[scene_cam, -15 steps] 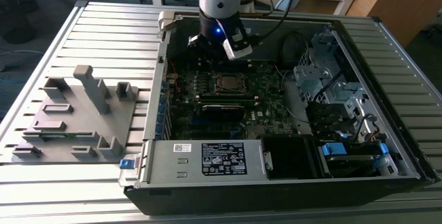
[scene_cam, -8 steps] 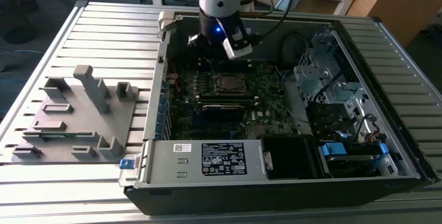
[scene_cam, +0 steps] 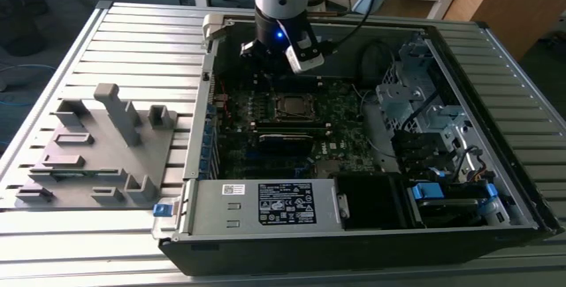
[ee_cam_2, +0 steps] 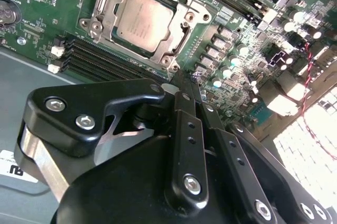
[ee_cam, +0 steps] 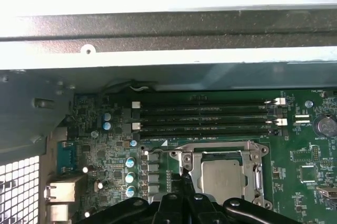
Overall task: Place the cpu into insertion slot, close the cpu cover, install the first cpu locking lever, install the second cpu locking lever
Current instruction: 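Install the first cpu locking lever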
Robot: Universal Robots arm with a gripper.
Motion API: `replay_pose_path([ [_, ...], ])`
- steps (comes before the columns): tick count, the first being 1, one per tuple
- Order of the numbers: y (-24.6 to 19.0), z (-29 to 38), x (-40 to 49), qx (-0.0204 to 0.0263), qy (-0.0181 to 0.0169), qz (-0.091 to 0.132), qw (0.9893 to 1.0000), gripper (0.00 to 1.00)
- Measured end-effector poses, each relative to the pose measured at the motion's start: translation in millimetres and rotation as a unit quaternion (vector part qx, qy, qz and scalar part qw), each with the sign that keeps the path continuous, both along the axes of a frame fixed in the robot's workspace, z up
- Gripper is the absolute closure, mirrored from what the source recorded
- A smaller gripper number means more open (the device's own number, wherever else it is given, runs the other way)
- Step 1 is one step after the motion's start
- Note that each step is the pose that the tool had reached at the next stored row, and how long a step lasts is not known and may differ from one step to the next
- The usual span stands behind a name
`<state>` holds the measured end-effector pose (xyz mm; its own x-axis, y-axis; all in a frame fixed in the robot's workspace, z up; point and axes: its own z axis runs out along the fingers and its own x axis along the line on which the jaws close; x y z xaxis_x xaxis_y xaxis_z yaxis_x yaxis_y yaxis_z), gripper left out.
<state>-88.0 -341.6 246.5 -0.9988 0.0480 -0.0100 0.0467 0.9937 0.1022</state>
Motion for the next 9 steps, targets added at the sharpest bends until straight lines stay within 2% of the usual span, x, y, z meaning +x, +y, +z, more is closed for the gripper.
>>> replay_pose_path([
  [9, -0.1, 0.3, -2.2, -0.0001, 0.0001, 0.0, 1.0, 0.89],
])
